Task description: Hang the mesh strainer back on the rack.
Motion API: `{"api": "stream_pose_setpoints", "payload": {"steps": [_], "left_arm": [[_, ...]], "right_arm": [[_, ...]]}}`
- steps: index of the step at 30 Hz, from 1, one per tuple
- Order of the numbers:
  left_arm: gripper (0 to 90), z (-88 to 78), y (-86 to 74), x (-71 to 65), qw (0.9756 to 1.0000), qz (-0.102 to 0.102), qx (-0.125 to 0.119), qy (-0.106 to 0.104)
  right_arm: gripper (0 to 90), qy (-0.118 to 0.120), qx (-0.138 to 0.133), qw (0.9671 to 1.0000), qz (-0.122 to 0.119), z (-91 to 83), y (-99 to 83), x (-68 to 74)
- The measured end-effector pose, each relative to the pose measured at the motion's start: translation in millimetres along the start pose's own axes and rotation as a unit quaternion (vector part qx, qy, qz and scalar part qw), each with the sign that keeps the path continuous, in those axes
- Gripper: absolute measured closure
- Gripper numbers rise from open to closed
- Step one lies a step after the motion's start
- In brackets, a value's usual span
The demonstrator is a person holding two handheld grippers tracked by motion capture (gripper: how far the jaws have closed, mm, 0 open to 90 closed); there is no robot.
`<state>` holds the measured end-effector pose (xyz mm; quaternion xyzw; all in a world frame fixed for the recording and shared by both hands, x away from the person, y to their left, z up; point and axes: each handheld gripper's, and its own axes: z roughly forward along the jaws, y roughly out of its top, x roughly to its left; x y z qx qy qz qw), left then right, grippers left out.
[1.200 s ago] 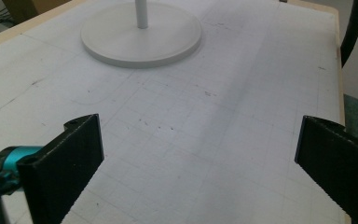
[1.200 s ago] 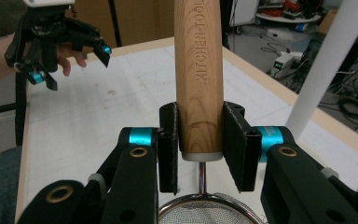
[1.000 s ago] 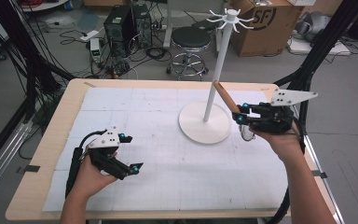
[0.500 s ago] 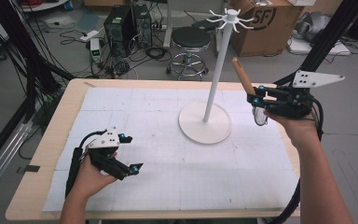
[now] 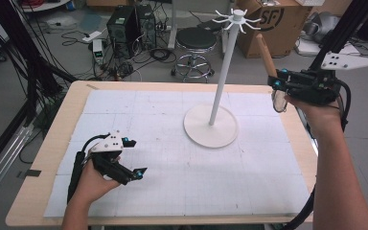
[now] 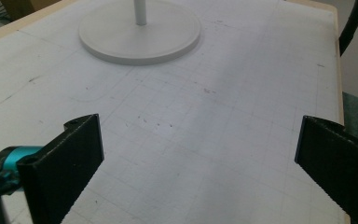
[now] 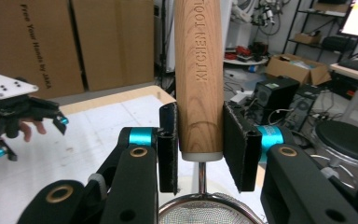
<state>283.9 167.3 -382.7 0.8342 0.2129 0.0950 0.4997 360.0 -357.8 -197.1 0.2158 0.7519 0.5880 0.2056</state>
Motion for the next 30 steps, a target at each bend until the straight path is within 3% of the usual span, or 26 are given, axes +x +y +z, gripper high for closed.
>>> {"api": "stream_pose_setpoints", "payload": {"steps": [12, 30], "left_arm": [[1.6, 0.6, -0.6, 0.5, 1.0000, 0.000, 0.002, 0.000], [1.6, 0.1, -1.2, 1.3, 1.0000, -0.002, 0.001, -0.001]], "right_arm": [[68.7, -0.017, 0.002, 0.9998, 0.009, -0.3, 16.4, -12.1], [68.6, -0.011, 0.018, 0.9995, 0.025, 23.1, 11.7, -18.7]]}}
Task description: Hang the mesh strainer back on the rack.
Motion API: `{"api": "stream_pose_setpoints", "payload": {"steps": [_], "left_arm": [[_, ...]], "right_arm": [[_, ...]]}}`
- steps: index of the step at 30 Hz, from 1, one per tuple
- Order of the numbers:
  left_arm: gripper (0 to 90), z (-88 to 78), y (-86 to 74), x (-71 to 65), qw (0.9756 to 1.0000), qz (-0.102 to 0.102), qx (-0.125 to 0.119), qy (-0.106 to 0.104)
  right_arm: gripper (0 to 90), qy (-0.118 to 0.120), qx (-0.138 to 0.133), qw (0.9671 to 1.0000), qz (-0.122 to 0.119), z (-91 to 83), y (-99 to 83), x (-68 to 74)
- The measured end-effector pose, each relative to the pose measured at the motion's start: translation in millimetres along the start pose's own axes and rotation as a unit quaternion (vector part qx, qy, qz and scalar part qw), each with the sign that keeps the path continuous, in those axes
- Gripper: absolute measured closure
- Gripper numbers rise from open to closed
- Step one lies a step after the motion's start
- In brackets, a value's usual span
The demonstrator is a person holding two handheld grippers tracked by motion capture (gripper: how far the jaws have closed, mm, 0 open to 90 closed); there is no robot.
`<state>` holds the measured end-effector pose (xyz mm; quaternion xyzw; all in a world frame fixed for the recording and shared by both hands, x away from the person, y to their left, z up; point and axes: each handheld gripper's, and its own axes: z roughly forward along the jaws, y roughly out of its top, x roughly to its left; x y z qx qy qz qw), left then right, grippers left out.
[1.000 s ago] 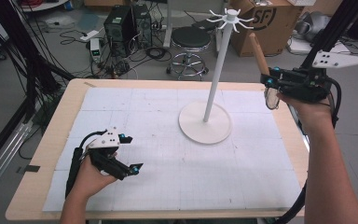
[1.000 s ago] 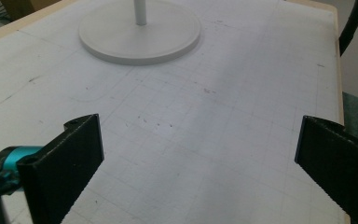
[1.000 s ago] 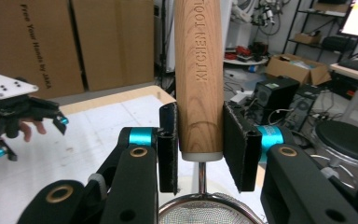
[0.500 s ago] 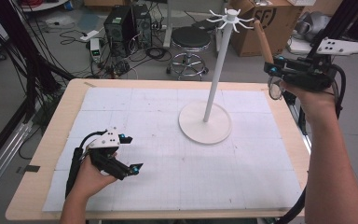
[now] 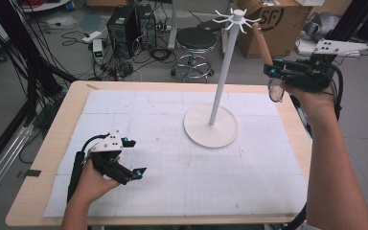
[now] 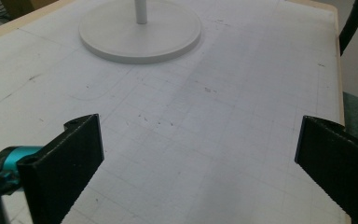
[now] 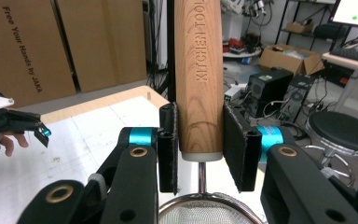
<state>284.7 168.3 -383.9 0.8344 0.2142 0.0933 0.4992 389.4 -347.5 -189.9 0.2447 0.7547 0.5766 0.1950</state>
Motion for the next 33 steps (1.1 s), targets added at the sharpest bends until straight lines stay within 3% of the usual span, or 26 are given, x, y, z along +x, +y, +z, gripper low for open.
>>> {"api": "stream_pose_setpoints", "payload": {"steps": [30, 33], "left_arm": [[1.6, 1.8, -0.5, -1.2, 1.0000, 0.002, 0.004, -0.001], [1.7, 1.8, -0.6, -1.3, 1.0000, 0.002, 0.004, -0.001]], "right_arm": [[68.2, -0.008, 0.050, 0.9986, 0.013, 47.3, 5.5, 10.0], [63.0, -0.012, 0.049, 0.9987, 0.007, 47.9, 5.6, 10.8]]}}
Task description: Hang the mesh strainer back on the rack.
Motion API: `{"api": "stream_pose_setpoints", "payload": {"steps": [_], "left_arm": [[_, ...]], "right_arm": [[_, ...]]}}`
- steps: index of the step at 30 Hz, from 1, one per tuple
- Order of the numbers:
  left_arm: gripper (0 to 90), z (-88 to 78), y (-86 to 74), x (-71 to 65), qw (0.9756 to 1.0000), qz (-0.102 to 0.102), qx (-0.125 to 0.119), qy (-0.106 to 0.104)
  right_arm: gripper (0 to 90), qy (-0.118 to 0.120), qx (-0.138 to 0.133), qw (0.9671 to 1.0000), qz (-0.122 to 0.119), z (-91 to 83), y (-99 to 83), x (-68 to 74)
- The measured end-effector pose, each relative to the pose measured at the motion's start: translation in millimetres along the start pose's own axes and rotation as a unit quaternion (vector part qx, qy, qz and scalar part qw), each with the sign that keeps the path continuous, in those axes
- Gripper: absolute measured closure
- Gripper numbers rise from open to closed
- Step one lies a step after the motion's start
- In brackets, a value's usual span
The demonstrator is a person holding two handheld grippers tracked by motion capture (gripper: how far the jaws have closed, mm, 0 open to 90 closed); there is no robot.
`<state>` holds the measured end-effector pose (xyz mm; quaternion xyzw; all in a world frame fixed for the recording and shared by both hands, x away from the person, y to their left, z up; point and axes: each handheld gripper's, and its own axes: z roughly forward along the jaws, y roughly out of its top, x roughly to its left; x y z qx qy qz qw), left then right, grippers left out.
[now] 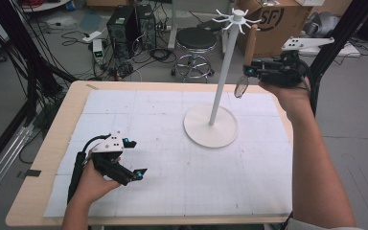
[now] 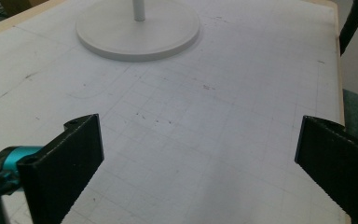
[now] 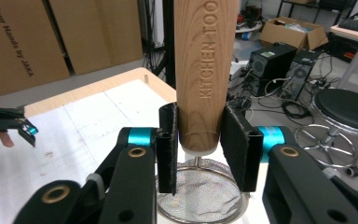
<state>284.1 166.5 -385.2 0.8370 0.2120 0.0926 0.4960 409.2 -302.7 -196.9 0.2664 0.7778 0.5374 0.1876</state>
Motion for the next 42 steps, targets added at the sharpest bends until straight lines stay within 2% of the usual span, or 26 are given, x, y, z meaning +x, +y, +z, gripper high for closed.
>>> {"api": "stream_pose_setpoints", "payload": {"steps": [2, 9, 16, 21, 27, 31, 40, 42], "left_arm": [[1.6, 0.1, -0.1, 0.0, 1.0000, 0.000, 0.000, 0.000], [1.6, 1.3, 0.0, -0.7, 1.0000, 0.000, 0.003, 0.000], [1.6, 1.0, 0.1, -0.8, 1.0000, 0.000, 0.003, 0.000], [1.6, 1.0, 0.0, -0.6, 1.0000, -0.001, 0.000, -0.001], [1.6, -0.7, 0.1, -0.3, 1.0000, 0.000, 0.000, 0.000], [1.7, -1.5, 0.0, -0.3, 1.0000, -0.001, -0.003, -0.001], [1.7, -3.3, 0.6, -0.2, 1.0000, -0.002, -0.009, -0.001], [1.6, -4.3, 0.9, -0.4, 0.9999, -0.003, -0.011, 0.000]], "right_arm": [[54.3, 0.000, -0.001, 1.0000, 0.003, -0.4, -0.9, 0.0], [40.8, 0.003, 0.000, 0.9999, 0.015, -5.1, -4.4, 0.5], [34.9, 0.008, 0.002, 0.9999, 0.011, -11.8, -7.1, 4.1], [31.4, 0.023, -0.001, 0.9997, 0.004, -15.7, -11.6, 7.6], [20.5, 0.035, -0.008, 0.9994, 0.003, -15.6, -22.7, 11.7], [18.1, 0.043, -0.017, 0.9989, 0.002, -16.2, -30.4, 14.5], [12.6, 0.058, -0.017, 0.9982, -0.004, -16.9, -46.2, 21.1], [10.8, 0.059, -0.009, 0.9982, -0.005, -16.5, -51.7, 23.0]]}}
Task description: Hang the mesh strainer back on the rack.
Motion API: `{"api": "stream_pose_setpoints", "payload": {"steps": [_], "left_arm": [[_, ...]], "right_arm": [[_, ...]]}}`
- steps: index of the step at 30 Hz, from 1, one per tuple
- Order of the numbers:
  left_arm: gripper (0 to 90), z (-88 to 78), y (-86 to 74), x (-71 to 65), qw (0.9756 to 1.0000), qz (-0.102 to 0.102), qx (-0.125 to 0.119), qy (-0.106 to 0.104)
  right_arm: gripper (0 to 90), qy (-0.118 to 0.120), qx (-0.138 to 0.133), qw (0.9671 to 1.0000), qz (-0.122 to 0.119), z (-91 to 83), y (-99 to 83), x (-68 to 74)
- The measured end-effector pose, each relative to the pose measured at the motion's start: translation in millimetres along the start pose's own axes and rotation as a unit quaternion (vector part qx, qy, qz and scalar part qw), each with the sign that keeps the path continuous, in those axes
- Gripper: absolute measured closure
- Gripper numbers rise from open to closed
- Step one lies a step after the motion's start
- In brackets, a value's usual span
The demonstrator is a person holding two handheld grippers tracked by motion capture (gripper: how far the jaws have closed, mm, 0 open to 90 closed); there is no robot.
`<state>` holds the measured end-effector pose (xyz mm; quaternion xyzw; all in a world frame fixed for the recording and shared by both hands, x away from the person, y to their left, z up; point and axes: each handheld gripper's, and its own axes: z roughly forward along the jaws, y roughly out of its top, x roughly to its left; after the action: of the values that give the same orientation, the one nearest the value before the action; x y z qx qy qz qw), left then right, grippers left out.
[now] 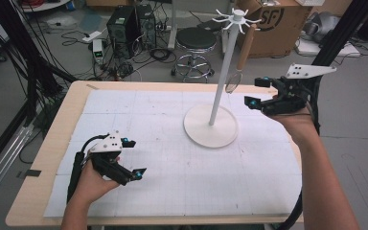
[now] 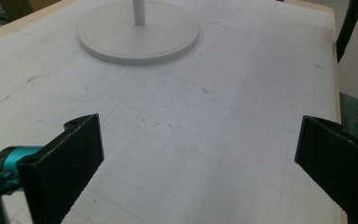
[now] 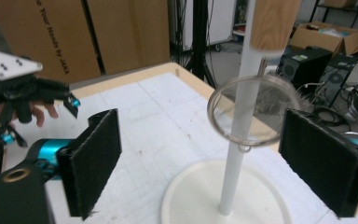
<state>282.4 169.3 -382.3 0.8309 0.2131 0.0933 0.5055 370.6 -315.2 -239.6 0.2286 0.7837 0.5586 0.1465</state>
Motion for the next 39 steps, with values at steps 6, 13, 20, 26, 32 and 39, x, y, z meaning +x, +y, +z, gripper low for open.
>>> {"api": "stream_pose_setpoints", "payload": {"steps": [6, 13, 20, 26, 32, 39], "left_arm": [[1.6, -2.2, 0.1, 1.2, 1.0000, 0.001, -0.001, 0.000], [1.6, -3.2, 1.7, 1.3, 1.0000, -0.001, -0.005, 0.000], [1.6, -6.9, 5.7, 2.3, 0.9998, -0.002, -0.017, 0.000], [1.6, -7.9, 7.3, 3.7, 0.9998, -0.002, -0.021, 0.001], [1.6, -6.5, 6.7, 4.0, 0.9997, -0.007, -0.023, -0.001], [1.7, -8.5, 6.2, 3.8, 0.9996, -0.004, -0.027, -0.004]], "right_arm": [[1.5, 0.009, 0.006, 0.9999, -0.003, 0.5, -18.4, 7.0], [0.3, 0.022, 0.003, 0.9998, -0.002, -1.8, -36.5, 16.0], [0.3, 0.029, 0.017, 0.9994, 0.002, 2.2, -58.0, 23.8], [0.3, 0.031, 0.023, 0.9991, 0.017, 2.3, -79.4, 23.7], [0.3, 0.028, 0.039, 0.9984, 0.031, 4.5, -102.6, 23.2], [0.3, 0.028, 0.056, 0.9968, 0.049, 11.5, -123.4, 24.1]]}}
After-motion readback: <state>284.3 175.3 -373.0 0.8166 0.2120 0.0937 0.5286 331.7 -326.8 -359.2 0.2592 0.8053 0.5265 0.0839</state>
